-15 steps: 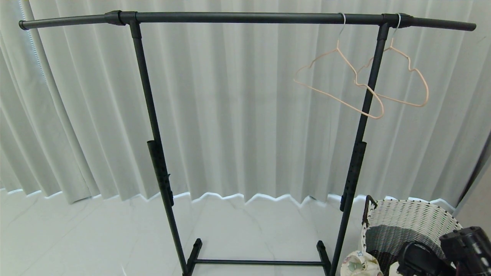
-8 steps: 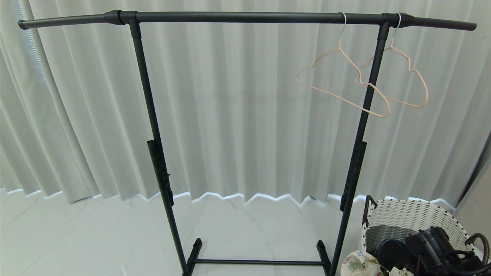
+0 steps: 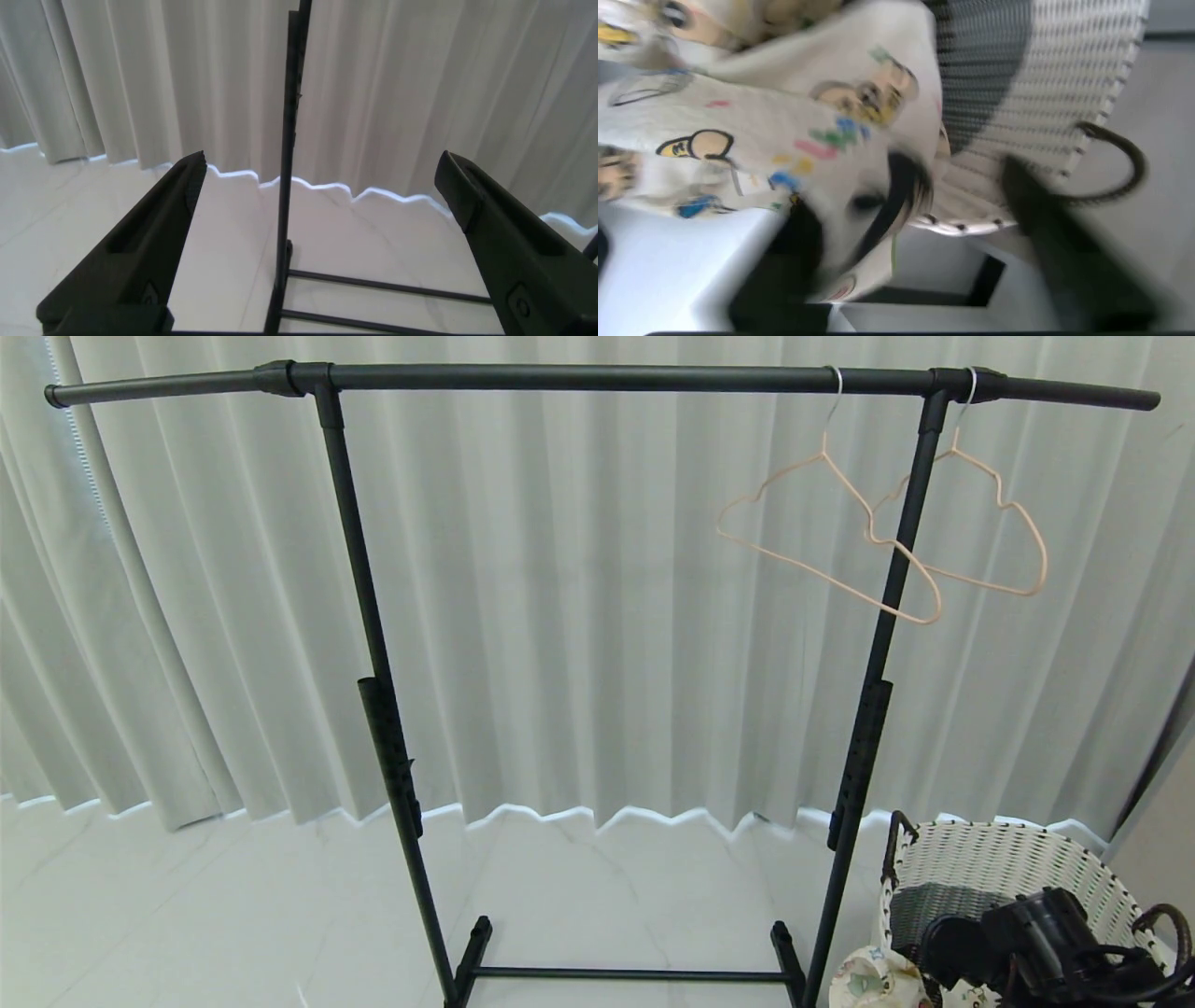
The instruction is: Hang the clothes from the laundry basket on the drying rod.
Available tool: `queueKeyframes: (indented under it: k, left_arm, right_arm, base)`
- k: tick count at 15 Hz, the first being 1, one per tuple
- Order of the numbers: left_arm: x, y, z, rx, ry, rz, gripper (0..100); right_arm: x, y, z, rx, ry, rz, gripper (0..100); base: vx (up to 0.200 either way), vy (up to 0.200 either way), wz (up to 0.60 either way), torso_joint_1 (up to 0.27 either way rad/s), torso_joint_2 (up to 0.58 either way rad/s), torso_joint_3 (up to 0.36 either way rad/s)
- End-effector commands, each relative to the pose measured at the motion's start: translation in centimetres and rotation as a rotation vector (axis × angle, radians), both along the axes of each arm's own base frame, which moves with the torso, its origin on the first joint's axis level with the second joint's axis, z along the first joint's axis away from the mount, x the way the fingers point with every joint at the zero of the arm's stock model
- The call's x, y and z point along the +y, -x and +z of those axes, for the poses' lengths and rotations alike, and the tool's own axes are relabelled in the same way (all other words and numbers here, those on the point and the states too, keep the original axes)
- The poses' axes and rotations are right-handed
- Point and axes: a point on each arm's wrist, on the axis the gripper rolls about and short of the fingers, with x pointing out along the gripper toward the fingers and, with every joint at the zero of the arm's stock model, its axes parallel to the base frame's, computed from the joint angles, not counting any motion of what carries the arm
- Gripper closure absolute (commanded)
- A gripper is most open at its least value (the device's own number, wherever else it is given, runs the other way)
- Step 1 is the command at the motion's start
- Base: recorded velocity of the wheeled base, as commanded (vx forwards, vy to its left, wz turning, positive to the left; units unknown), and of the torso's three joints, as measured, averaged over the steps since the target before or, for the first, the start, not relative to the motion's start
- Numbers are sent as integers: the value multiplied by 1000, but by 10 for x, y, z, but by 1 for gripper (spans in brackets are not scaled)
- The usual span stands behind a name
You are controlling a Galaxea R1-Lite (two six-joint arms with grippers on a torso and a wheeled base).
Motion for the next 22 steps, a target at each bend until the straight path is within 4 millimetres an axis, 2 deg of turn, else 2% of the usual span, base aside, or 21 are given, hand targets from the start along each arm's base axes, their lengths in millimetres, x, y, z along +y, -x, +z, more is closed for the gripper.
queueKeyframes:
  k: [1,5,7,9,10,11,12,13,14,15,16,19,22]
  left_arm:
    - [0,0,0,-1,0,1,0]
    - [0,0,0,-1,0,1,0]
    - [0,0,0,-1,1,1,0]
    - [0,0,0,-1,1,1,0]
    - [0,0,0,-1,1,1,0]
    - [0,0,0,-1,0,1,0]
    - [0,0,0,-1,0,1,0]
    - [0,0,0,-1,0,1,0]
    - [0,0,0,-1,1,1,0]
    - [0,0,0,-1,0,1,0]
    - [0,0,0,-1,0,1,0]
    - [0,0,0,0,-5,1,0]
    - [0,0,0,0,-14,1,0]
  right_arm:
    - [-3,6,7,-33,25,-17,100]
    - [-9,12,35,-187,17,-58,100]
    - [-17,12,61,-301,22,-83,100]
    - [-29,7,97,-355,61,-102,100]
    - [-31,6,130,-393,61,-112,100]
    - [-31,7,153,-417,55,-113,100]
    - [-32,12,188,-434,48,-115,100]
    - [-35,21,215,-439,46,-115,100]
    - [-36,30,232,-436,45,-113,100]
    - [-37,35,239,-439,45,-113,100]
    - [-39,49,254,-456,41,-109,100]
    - [-43,70,267,-511,26,-110,100]
    - [-45,80,275,-560,14,-114,100]
  base:
    - [0,0,0,0,0,0]
    - [0,0,0,0,0,0]
    - [0,0,0,0,0,0]
    - [0,0,0,0,0,0]
    - [0,0,0,0,0,0]
    - [0,0,0,0,0,0]
    - [0,0,0,0,0,0]
    - [0,0,0,0,0,0]
    - [0,0,0,0,0,0]
    - [0,0,0,0,0,0]
    - [0,0,0,0,0,0]
    - [0,0,0,0,0,0]
    - [0,0,0,0,0,0]
